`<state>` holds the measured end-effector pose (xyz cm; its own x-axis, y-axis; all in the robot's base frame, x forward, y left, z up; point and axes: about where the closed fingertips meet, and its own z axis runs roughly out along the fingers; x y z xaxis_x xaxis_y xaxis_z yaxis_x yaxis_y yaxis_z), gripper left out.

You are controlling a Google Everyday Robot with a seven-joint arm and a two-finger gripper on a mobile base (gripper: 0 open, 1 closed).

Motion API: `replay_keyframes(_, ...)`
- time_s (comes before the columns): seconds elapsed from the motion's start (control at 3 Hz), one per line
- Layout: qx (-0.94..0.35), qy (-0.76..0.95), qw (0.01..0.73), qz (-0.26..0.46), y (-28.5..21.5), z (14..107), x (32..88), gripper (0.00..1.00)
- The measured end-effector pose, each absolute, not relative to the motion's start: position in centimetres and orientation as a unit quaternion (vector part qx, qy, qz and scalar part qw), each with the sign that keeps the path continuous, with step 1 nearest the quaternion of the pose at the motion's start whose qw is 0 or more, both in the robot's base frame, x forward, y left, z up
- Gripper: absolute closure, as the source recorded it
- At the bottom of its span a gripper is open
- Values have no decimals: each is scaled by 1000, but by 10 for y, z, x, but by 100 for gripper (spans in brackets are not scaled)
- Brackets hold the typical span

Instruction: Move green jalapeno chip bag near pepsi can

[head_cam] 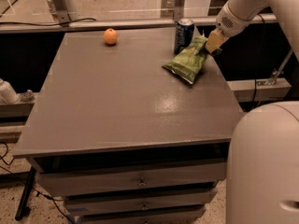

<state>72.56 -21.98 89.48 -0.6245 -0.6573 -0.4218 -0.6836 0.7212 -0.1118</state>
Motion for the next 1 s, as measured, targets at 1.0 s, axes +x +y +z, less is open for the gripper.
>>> replay_keyframes(1.0,-391,896,212,10,-239,888,722,0)
